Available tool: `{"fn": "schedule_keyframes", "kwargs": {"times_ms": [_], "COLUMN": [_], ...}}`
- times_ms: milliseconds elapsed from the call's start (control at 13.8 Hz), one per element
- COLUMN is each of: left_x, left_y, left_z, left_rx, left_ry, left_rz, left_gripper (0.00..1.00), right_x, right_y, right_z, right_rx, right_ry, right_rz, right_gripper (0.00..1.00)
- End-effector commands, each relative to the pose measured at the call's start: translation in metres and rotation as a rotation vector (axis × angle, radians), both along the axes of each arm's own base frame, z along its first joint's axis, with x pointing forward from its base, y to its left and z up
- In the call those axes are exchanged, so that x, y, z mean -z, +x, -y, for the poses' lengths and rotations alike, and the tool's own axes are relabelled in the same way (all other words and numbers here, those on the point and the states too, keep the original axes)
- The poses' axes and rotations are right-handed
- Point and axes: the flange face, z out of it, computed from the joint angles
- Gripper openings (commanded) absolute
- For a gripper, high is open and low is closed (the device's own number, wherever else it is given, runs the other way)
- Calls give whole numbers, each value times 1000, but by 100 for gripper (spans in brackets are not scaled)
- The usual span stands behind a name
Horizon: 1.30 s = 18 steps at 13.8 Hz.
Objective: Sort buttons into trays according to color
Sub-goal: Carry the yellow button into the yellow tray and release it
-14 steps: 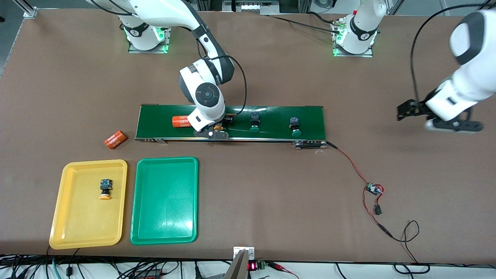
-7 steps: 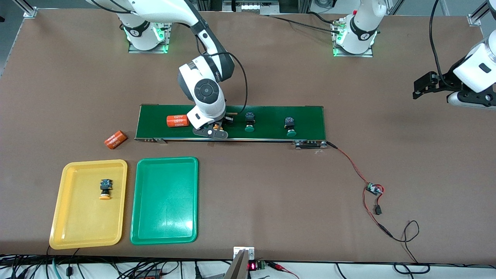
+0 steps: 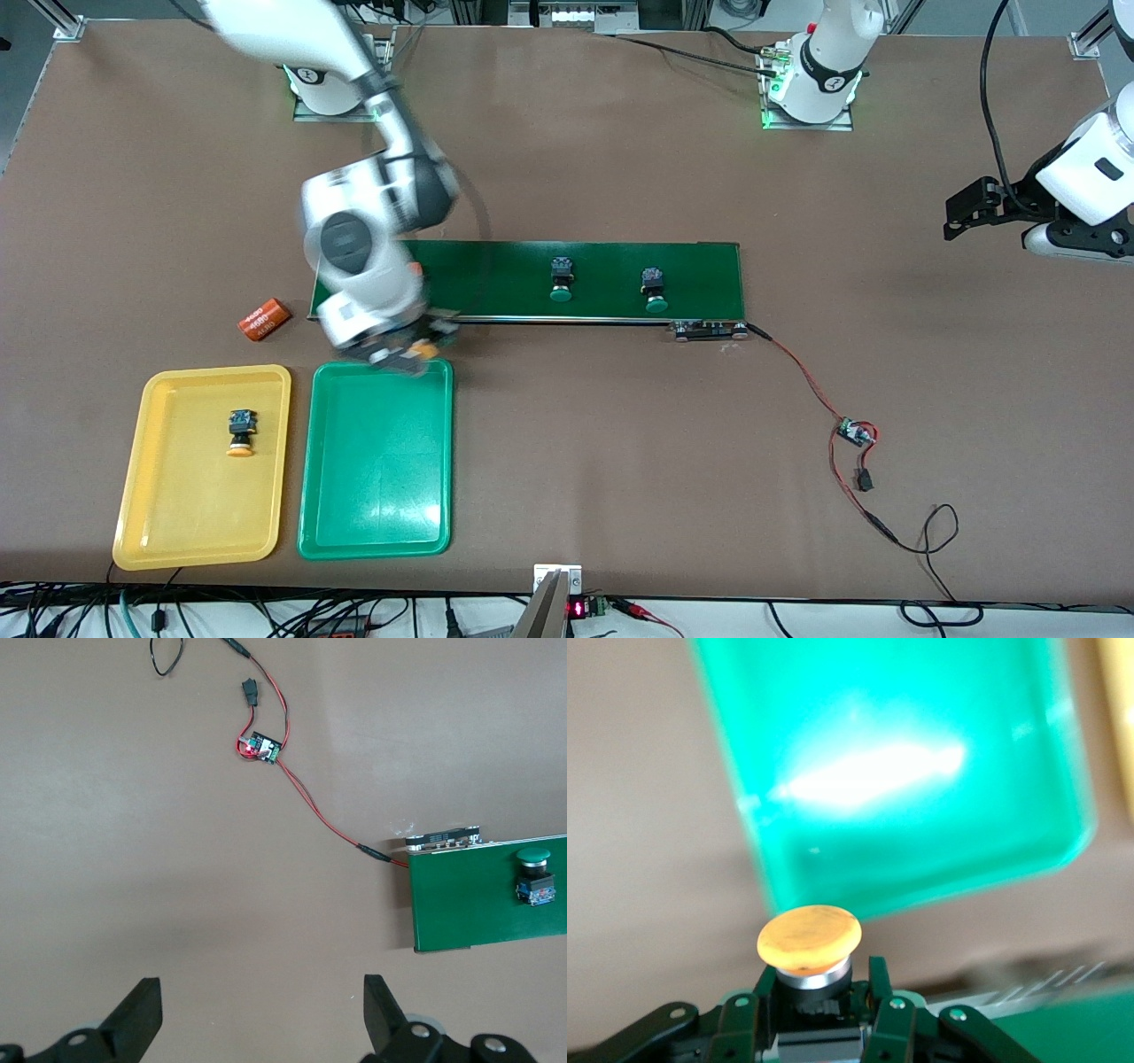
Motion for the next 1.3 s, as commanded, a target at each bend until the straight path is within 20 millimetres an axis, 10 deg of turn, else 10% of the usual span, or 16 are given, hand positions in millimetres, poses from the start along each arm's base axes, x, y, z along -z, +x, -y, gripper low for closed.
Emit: {"fn": "schedule_keyframes", "kwargs": {"times_ms": [0, 507, 1087, 1232], "left_x": [-9, -15, -18, -19], "left_y": [4, 7, 7, 6], "left_z": [3, -4, 0, 0], "left_rx": [13, 2, 18, 16], "left_ry": [22, 23, 57, 57], "left_rz": [12, 27, 34, 31], "left_gripper": [100, 100, 100, 100], "right_x": [7, 29, 102, 110], "right_y": [32, 80, 105, 105], "right_z": [96, 307, 348, 348], "right_rx": [-134, -263, -292, -283], "right_ry": [-13, -75, -144, -144], "right_rz": [-2, 37, 149, 159], "right_gripper": [15, 15, 16, 44]}}
